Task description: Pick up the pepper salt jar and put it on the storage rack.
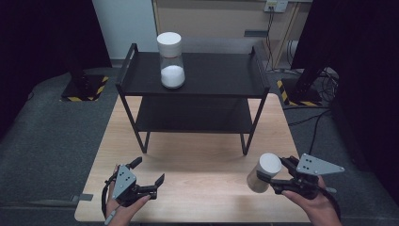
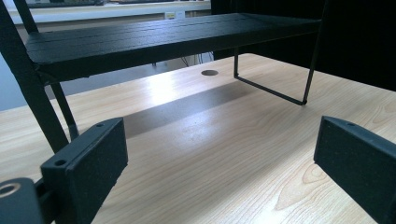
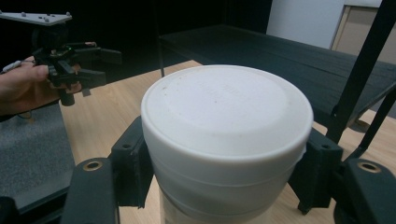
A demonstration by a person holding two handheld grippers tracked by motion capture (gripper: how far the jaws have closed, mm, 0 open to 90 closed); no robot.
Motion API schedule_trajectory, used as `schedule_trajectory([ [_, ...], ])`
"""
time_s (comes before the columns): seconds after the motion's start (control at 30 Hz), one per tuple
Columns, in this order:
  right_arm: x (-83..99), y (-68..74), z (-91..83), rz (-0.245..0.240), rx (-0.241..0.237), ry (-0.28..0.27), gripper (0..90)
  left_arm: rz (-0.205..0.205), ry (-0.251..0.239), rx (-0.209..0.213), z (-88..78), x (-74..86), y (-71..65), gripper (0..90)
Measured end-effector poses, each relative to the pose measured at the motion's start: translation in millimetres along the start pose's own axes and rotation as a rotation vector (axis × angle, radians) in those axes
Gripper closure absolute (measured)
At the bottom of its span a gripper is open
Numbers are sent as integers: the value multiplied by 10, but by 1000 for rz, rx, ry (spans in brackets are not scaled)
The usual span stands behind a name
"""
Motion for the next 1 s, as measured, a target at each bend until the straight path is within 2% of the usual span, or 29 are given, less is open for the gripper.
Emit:
schedule_trajectory([
  [0.27,-100,13,22,-15,-23,1,346,-14,-10,-1,-25,-2,19,20],
  [1.0,-311,-14,65,-35,-58,11,346,-5,3,-7,-23,16,20,20],
])
Point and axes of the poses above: each handheld gripper's, and its own axes: z roughly forward along the jaws, x roughly out of its underside, y roughly to its left, the point moved 9 cm from there along z, roughly forward along the jaws, and after that the axes turned 1 degree about x, right-handed, at the moved point
